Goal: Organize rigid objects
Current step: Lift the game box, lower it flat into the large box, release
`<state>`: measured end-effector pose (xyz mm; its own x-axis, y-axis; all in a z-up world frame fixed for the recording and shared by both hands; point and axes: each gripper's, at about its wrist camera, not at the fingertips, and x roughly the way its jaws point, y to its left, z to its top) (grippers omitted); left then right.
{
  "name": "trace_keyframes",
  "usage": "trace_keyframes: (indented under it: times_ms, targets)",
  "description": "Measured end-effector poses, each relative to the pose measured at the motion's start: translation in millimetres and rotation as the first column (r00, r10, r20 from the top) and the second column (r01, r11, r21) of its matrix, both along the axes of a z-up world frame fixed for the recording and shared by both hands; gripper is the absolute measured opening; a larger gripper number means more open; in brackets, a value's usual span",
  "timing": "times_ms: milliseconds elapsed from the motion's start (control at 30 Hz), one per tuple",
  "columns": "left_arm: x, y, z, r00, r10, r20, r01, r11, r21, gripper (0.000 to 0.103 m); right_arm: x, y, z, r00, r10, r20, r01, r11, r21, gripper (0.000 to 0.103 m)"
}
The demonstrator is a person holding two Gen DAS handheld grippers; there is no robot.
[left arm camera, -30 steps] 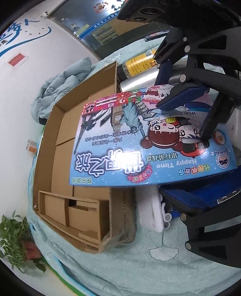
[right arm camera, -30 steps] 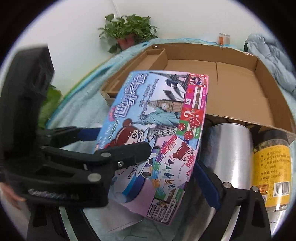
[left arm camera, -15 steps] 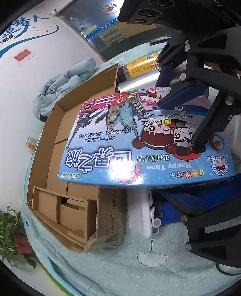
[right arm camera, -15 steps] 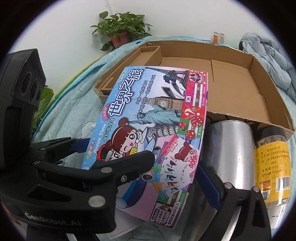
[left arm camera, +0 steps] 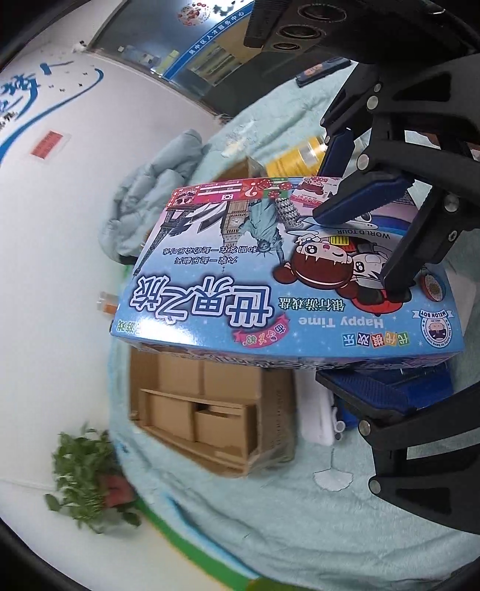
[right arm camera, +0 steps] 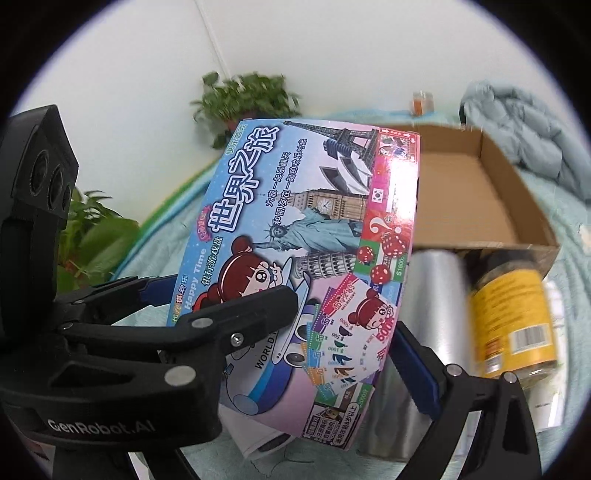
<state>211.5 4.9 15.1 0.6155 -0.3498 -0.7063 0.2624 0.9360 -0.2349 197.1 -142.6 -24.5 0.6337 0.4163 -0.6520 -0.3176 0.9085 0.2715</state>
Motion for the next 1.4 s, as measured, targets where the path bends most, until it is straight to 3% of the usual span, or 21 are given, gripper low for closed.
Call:
trace_keyframes:
  times_ms: [333, 800, 1000, 1267, 1400]
  targets:
    - [-18.9, -30.6, 53.1, 0.989, -0.013, 0.148, 0.017, 1.0, -0.022, 0.075, -14.3, -21.4, 45.2, 0.991, -0.039, 0.125, 0.039, 0.999, -0.002, 0.096]
    - [49.4, -37.7, 98.0, 0.977, -0.046, 0.209, 0.054, 0.998, -0.03, 0.074, 31.0, -20.9, 76.6, 0.983, -0.047, 0.176, 0.061, 0.995, -0.073, 0.095]
    - [92.4, -35.4, 100.3, 0.975, -0.045, 0.216, 0.045, 0.999, 0.008, 0.074, 63.4, -16.2, 74.2, 0.988, -0.022, 0.156, 0.035, 0.996, -0.082, 0.095]
    - [143.5, -17.8, 81.3, 0.986, -0.016, 0.169, 0.019, 1.0, -0.016, 0.074, 101.3, -1.0, 63.9, 0.993, 0.015, 0.114, -0.005, 0.995, -0.095, 0.095]
    - [145.2, -15.7, 85.7, 0.993, 0.0, 0.122, 0.005, 0.999, -0.035, 0.074, 122.4, 8.3, 51.9, 0.996, 0.037, 0.075, -0.029, 0.994, -0.109, 0.095]
